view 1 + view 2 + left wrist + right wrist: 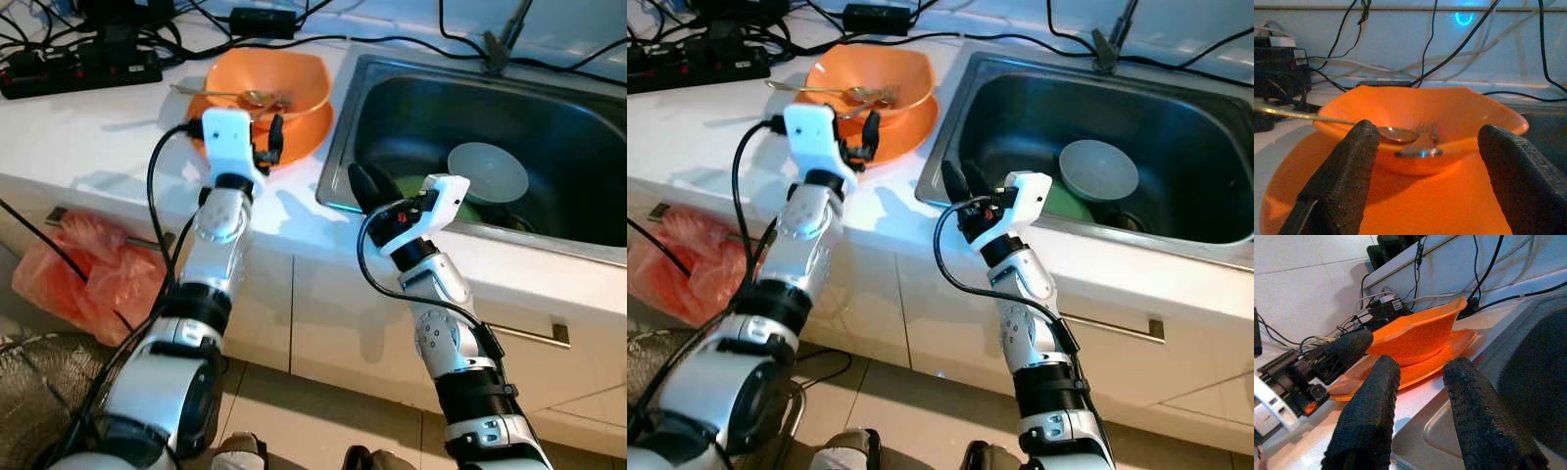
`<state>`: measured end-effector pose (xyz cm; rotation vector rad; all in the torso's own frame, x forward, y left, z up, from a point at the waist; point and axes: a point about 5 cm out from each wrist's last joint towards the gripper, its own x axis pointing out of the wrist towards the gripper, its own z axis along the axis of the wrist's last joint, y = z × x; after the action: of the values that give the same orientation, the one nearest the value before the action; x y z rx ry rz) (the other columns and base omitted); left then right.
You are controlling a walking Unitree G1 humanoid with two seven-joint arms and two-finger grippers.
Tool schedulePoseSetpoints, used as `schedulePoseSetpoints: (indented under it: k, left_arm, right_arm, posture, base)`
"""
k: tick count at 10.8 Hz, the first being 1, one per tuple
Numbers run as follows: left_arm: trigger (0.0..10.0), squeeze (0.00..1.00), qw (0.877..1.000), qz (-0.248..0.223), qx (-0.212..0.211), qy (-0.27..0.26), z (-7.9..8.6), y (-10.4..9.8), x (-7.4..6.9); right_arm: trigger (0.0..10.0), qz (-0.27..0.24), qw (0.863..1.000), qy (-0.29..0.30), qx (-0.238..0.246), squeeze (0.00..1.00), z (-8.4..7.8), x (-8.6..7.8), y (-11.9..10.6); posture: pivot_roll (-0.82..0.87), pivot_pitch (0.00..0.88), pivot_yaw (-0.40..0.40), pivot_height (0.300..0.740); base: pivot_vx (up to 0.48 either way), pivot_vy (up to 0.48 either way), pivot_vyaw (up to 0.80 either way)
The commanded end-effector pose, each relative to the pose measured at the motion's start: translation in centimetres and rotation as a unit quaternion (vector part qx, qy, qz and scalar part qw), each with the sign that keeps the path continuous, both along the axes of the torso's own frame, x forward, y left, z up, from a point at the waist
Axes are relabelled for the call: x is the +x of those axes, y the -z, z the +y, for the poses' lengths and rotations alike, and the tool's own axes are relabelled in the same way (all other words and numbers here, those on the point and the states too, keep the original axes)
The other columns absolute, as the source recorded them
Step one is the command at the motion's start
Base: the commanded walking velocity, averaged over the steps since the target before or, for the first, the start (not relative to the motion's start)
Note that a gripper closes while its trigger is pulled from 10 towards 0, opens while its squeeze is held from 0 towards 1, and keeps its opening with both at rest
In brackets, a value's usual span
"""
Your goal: Kitchen organization
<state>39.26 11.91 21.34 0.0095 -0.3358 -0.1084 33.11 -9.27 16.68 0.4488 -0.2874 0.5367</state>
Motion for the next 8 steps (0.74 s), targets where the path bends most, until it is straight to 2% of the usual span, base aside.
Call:
schedulePoseSetpoints:
  k: [1, 7, 8]
  left_arm:
    - [10.0, 0.0, 1.0, 0.001, 0.001, 0.005, -0.17, -0.01, 0.15]
    - [10.0, 0.0, 1.0, 0.003, 0.006, 0.007, -0.74, -0.51, 0.68]
    - [3.9, 0.0, 1.0, 0.009, 0.012, 0.004, -0.77, -0.43, 0.79]
  right_arm:
    - [10.0, 0.003, 1.0, 0.006, -0.001, 0.0, -0.29, 0.07, -0.09]
    - [10.0, 0.007, 1.0, 0.008, 0.0, 0.0, -0.32, 0.08, 0.11]
    - [10.0, 0.007, 1.0, 0.008, 0.0, 0.0, -0.32, 0.08, 0.14]
  posture:
    - [0.2, 0.133, -0.047, 0.74]
    - [0.19, 0.121, -0.046, 0.74]
    - [0.19, 0.117, -0.046, 0.74]
  base:
    - [0.0, 0.0, 0.0]
    - [0.0, 0.0, 0.0]
    - [0.0, 0.0, 0.0]
